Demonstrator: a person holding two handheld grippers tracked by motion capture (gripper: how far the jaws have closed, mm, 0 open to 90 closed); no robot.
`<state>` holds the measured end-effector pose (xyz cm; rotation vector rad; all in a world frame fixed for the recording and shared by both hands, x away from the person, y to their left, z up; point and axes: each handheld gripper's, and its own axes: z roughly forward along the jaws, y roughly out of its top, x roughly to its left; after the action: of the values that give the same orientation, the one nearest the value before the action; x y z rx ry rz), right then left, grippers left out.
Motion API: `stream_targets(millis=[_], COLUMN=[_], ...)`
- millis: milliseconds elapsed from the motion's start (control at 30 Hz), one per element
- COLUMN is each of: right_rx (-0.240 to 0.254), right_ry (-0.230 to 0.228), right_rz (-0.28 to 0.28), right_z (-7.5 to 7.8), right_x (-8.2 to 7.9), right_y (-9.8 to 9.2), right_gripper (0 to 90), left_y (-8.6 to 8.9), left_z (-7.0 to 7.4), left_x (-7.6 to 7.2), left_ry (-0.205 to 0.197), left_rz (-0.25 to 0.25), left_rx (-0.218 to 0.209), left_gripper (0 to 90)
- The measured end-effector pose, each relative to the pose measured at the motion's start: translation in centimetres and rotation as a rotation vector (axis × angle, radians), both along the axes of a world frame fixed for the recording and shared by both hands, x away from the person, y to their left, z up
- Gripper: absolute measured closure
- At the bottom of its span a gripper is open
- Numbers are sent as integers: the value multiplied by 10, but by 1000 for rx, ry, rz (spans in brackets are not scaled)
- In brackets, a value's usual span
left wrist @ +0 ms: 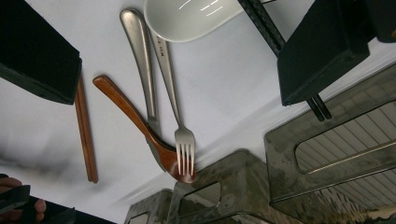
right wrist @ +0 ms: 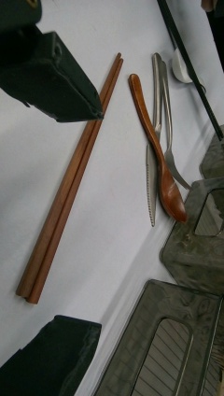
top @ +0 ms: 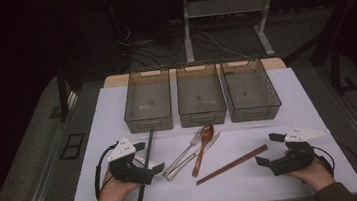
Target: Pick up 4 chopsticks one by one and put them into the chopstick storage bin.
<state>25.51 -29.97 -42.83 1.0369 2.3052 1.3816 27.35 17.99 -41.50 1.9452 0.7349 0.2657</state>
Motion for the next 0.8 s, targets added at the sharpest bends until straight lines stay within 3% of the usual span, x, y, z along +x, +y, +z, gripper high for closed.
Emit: stream_targets(millis=[400, 500, 567, 633, 800], right_rx=[-4, -3, -6, -11, -20], right_ry=[-2, -7, -9, -11, -8], right_rz=[-2, -2, -3, -8, -5], right_z=[-1, 0, 0, 0, -1], right_x=[0, -1, -1, -2, -2], right_y=[0, -1, 0, 1, 2], right_gripper=[8, 8, 8, 8, 8], left_y=[-3, -2, -1, 1, 7], left_z=[2, 4, 4, 3, -3], left_x=[-2, -5, -6, -7, -7], left_ry=[-7, -11, -1, 8, 50], left_rz=[20, 21, 31, 38, 66], left_rx=[15, 21, 25, 31, 80], left_gripper=[23, 159, 179, 302, 449])
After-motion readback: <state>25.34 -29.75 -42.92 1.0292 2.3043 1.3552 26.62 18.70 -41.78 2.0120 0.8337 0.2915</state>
